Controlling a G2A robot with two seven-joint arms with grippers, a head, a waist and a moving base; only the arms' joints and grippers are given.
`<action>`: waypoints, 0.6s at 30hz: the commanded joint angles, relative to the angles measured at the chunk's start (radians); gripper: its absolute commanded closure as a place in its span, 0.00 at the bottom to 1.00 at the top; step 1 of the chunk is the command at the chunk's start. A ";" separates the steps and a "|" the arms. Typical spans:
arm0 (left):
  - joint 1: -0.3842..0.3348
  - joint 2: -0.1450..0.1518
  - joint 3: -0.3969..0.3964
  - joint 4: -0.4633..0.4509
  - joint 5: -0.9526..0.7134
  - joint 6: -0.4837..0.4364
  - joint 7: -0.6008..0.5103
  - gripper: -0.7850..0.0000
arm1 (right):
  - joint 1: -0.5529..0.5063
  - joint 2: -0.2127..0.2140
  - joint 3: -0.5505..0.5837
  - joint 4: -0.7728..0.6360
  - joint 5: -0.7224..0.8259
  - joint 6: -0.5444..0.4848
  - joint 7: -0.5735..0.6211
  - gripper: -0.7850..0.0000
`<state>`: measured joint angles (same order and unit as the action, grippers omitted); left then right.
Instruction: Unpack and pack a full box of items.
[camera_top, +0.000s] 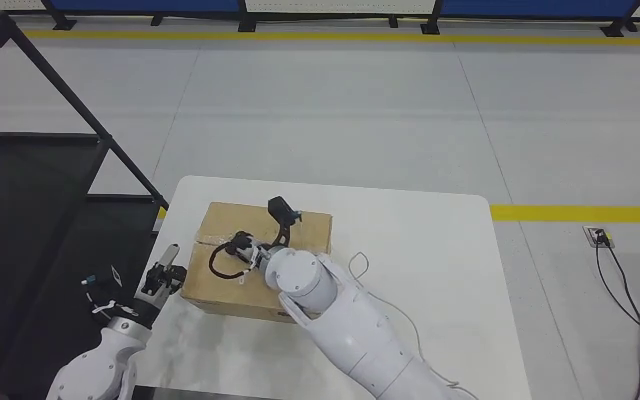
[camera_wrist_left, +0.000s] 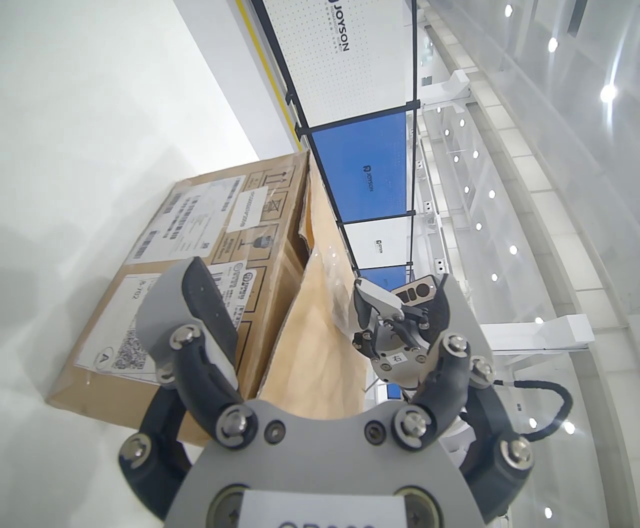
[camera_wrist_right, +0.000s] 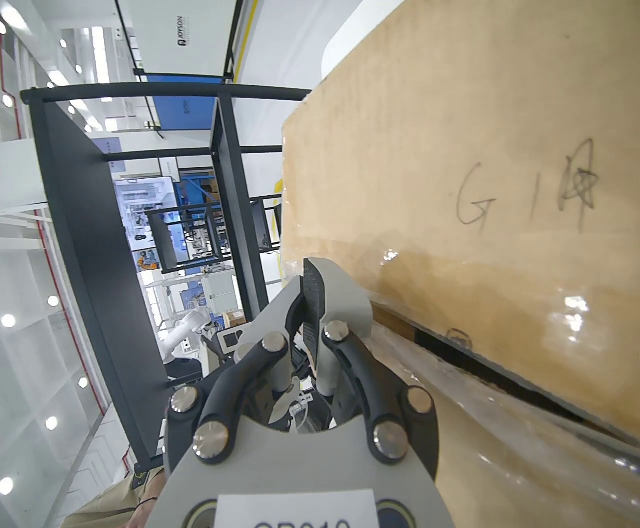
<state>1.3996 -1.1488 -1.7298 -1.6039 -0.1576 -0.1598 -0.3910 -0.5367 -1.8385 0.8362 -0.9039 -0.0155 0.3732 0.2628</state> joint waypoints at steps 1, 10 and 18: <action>0.001 0.000 0.000 0.000 -0.003 -0.002 0.001 0.00 | 0.003 0.000 0.000 -0.003 -0.014 0.039 0.001 1.00; -0.004 0.002 -0.004 0.000 -0.007 -0.001 -0.006 0.00 | -0.016 0.008 0.025 -0.049 -0.059 0.138 0.026 1.00; -0.013 0.003 -0.007 -0.002 -0.006 0.003 -0.012 0.00 | -0.059 0.026 0.057 -0.131 -0.118 0.224 0.039 1.00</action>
<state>1.3870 -1.1455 -1.7377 -1.6048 -0.1632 -0.1567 -0.4026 -0.5908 -1.8144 0.8875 -1.0250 -0.1311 0.5951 0.2979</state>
